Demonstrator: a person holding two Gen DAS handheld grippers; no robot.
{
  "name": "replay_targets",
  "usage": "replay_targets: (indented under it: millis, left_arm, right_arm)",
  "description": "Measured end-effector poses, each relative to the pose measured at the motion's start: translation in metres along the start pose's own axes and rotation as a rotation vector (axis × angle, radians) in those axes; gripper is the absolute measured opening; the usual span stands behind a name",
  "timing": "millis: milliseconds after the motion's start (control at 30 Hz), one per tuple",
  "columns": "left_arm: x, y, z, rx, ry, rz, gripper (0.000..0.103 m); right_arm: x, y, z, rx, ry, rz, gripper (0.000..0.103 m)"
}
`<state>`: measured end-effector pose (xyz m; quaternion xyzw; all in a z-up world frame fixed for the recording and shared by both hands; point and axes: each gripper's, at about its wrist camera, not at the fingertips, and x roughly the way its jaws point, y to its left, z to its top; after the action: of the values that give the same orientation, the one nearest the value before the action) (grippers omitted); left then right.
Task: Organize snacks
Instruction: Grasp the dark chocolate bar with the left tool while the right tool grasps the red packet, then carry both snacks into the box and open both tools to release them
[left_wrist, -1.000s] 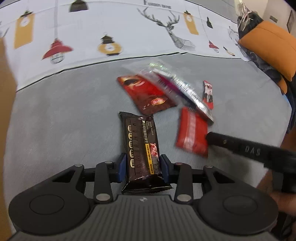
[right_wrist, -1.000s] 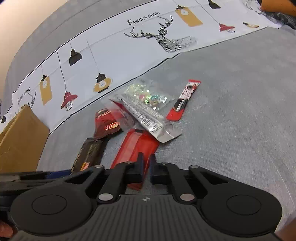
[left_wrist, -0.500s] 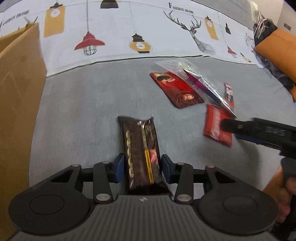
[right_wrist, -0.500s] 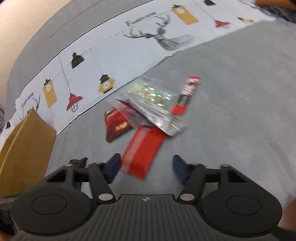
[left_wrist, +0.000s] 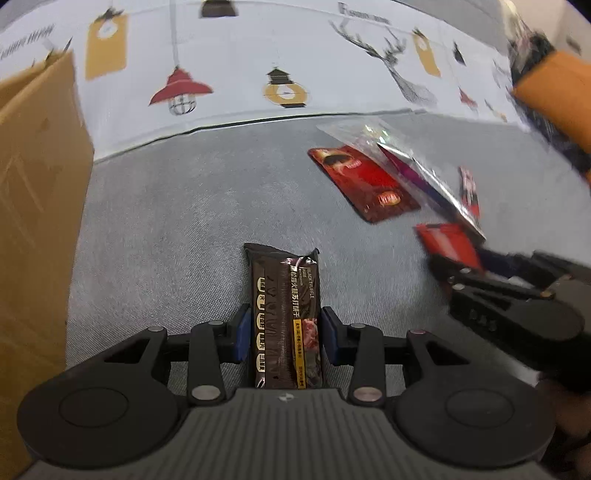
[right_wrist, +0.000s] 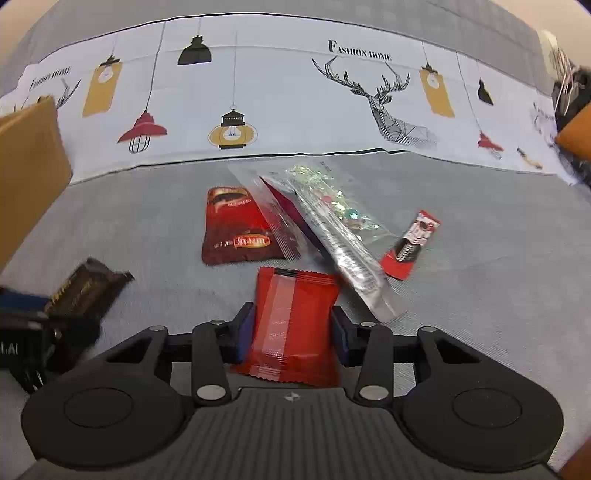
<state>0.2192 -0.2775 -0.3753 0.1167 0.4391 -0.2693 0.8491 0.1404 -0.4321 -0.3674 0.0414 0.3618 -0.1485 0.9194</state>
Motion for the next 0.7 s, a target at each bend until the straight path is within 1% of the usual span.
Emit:
replay_targets:
  millis: [67,167,233,300,400,500,567,700]
  left_arm:
    - [0.000,-0.006,0.001,0.030,0.014,0.029,0.043]
    - [-0.003,-0.023,0.007,0.088,0.046,0.092,0.043]
    - [-0.007,-0.032,0.007,0.080,0.050,0.085,0.043]
    - [-0.009,-0.045,0.002,0.073,0.059,0.078,0.043]
    - [-0.011,-0.063,-0.009,0.053,0.084,0.071,0.043]
    - [-0.016,-0.084,-0.015,0.127,0.072,0.100,0.043]
    - [-0.018,-0.089,-0.014,0.132,0.070,0.091,0.043]
    - [-0.028,-0.085,-0.005,0.101,0.039,0.111,0.043]
  right_arm:
    - [-0.006,-0.003,-0.006,0.039,-0.003,-0.002,0.043]
    - [-0.016,-0.013,-0.015,0.120,-0.011,0.007,0.042]
    - [-0.022,-0.020,-0.019,0.171,-0.011,0.016,0.042]
    - [-0.027,-0.027,-0.021,0.240,-0.006,0.048,0.042]
    - [-0.033,-0.034,-0.019,0.274,-0.010,0.069,0.042]
    - [-0.039,-0.041,-0.015,0.299,-0.019,0.095,0.042]
    - [-0.041,-0.045,-0.014,0.313,-0.025,0.112,0.042]
    - [-0.048,-0.055,-0.011,0.357,-0.034,0.147,0.042]
